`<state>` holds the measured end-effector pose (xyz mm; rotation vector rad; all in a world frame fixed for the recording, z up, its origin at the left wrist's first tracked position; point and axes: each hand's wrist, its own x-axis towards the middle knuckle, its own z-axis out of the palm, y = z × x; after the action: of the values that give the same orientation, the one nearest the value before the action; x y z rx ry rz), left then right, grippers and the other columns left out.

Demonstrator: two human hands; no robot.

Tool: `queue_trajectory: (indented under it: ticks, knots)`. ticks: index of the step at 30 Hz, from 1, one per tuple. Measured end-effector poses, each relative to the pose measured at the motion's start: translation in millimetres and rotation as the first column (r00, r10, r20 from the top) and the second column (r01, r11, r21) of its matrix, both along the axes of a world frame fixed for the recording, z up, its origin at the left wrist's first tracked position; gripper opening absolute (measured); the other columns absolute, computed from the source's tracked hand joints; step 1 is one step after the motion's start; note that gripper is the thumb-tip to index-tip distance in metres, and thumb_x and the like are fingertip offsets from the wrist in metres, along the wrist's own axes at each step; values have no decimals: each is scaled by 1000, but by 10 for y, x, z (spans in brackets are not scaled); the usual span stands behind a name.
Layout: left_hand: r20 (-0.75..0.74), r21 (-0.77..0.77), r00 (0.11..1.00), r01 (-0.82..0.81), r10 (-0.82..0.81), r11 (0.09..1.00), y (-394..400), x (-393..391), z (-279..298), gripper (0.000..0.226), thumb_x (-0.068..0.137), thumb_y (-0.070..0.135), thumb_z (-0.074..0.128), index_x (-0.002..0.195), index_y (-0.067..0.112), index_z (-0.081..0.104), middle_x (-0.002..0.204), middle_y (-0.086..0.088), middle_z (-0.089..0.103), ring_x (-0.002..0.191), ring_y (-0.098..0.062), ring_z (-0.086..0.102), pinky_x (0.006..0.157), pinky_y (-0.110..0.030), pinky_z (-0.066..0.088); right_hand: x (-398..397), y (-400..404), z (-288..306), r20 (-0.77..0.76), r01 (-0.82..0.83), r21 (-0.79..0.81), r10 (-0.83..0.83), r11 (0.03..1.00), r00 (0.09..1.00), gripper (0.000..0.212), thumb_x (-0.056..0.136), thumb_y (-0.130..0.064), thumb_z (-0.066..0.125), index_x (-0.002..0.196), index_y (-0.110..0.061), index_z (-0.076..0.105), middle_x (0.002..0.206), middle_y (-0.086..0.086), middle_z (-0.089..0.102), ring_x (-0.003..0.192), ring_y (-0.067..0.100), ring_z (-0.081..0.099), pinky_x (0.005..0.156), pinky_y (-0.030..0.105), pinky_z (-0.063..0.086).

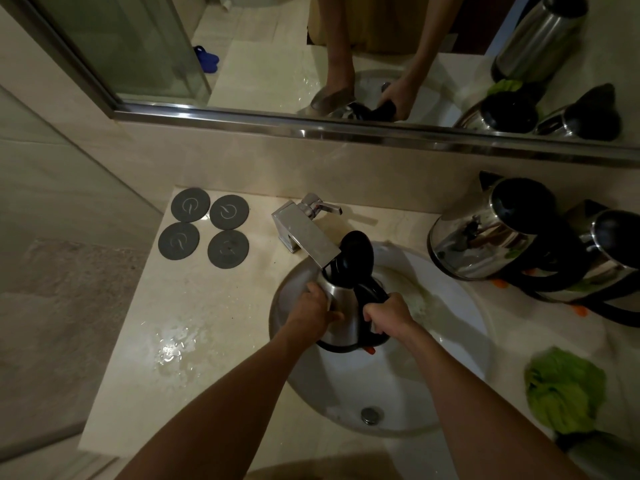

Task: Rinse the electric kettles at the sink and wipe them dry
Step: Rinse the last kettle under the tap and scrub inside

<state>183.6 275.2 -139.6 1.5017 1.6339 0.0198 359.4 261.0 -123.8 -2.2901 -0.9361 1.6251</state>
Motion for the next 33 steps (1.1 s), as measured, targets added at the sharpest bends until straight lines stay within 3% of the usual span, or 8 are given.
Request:
queue_trajectory:
  ticks: [6,20,23,28,33]
  knots:
    - [-5,18,1000,-30,30,999,-69,13,-2,75,82,37,76,136,5,35,130,-16,56,117,-30,56,93,-34,47,52,80,59,1,-62,9,62,998,998,16,71,-5,63,85,-1,58,61,10,55,49,20,53,48,24,42]
    - [-24,94,1000,-9,12,996,-42,22,11,84,74,54,78,135,8,40,127,-11,57,115,-25,57,93,-33,49,173,208,84,6,-144,21,144,989,990,10,72,-7,63,81,-5,58,63,9,59,56,21,57,55,27,45]
    - [23,71,999,-24,22,997,-4,3,20,87,73,52,80,136,11,38,129,-9,57,116,-24,58,92,-32,49,183,230,84,21,-141,25,140,990,990,10,70,-7,62,79,-5,57,62,10,59,54,22,58,57,29,47]
    - [57,11,998,-41,40,999,54,1,12,100,70,53,82,143,10,30,140,-10,48,128,-26,48,103,-38,45,201,269,95,30,-162,21,161,987,986,9,72,-6,59,81,-5,60,63,10,61,58,22,60,56,28,48]
    - [100,-39,988,-116,120,992,27,22,-60,104,68,54,83,142,10,26,143,-12,44,132,-30,45,100,-35,43,214,330,93,57,-190,27,188,981,980,5,69,-6,58,73,-4,60,58,10,60,55,23,59,58,31,49]
